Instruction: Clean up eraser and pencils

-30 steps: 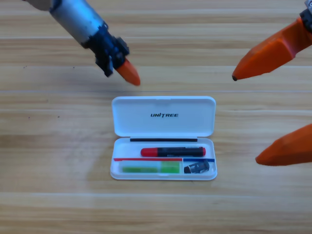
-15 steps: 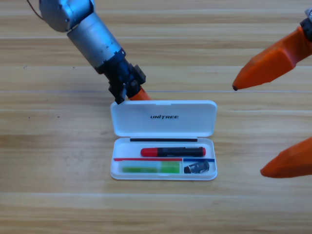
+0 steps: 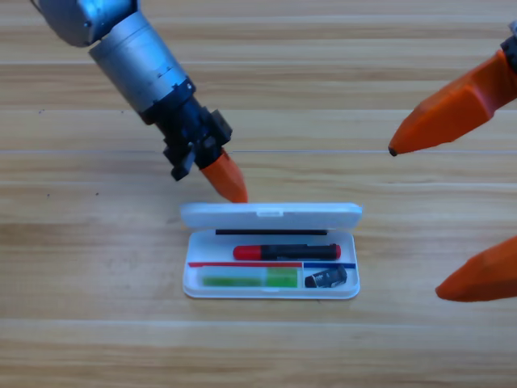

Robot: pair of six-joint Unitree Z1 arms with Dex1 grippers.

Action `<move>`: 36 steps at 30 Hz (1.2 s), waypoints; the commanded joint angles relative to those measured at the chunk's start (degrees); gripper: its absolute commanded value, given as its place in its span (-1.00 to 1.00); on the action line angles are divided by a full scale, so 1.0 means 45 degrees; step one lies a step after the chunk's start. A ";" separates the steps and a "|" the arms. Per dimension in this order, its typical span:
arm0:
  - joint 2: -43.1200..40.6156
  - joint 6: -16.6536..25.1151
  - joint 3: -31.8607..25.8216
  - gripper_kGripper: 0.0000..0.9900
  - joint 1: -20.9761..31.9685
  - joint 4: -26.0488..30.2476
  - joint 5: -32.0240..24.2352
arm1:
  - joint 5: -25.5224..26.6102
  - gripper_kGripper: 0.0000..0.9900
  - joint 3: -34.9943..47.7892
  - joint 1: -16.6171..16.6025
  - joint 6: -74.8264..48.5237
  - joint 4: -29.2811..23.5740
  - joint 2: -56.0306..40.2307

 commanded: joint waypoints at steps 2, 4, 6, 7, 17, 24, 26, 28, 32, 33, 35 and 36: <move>-0.0343 0.0363 0.1214 -1.00 -0.0486 -0.0397 -0.0088 | 0.0267 0.97 0.0372 -0.0318 0.0125 -0.0368 -0.0280; -0.0401 0.0422 0.1663 -1.00 -0.0544 -0.0748 -0.0049 | 0.0385 0.97 0.0372 -0.0318 0.0145 -0.0368 -0.0241; -0.0401 0.0442 0.2053 -1.00 -0.0583 -0.1061 0.0029 | 0.0424 0.97 0.0372 -0.0318 0.0145 -0.0368 -0.0163; -0.0401 0.0461 0.2249 -1.00 -0.0622 -0.1217 0.0068 | 0.0424 0.97 0.0372 -0.0318 0.0145 -0.0368 -0.0143; -0.1046 0.0520 0.4671 -1.00 -0.1013 -0.3365 0.0732 | 0.0443 0.97 0.0391 -0.0318 0.0145 -0.0368 -0.0143; -0.1339 0.0520 0.5647 -1.00 -0.1091 -0.4244 0.1084 | 0.0521 0.97 0.0391 -0.0318 0.0184 -0.0368 -0.0143; -0.1437 0.0500 0.5940 -1.00 -0.1130 -0.4537 0.1181 | 0.0521 0.97 0.0391 -0.0318 0.0184 -0.0368 -0.0143; -0.1476 0.0481 0.6194 -1.00 -0.1169 -0.4850 0.1338 | 0.0521 0.97 0.0391 -0.0318 0.0184 -0.0368 -0.0143; -0.1495 0.0246 0.6546 -1.00 -0.1267 -0.5572 0.1631 | 0.0541 0.97 0.0391 -0.0318 0.0203 -0.0368 -0.0143; -0.1495 0.0149 0.6585 -1.00 -0.1287 -0.5748 0.1767 | 0.0541 0.97 0.0411 -0.0318 0.0203 -0.0368 -0.0143; -0.1437 0.0031 0.6682 -1.00 -0.1326 -0.6139 0.1943 | 0.0560 0.97 0.0411 -0.0318 0.0203 -0.0368 -0.0143; -0.1359 0.0031 0.6663 -1.00 -0.1326 -0.6217 0.2002 | 0.0560 0.97 0.0411 -0.0318 0.0203 -0.0368 -0.0143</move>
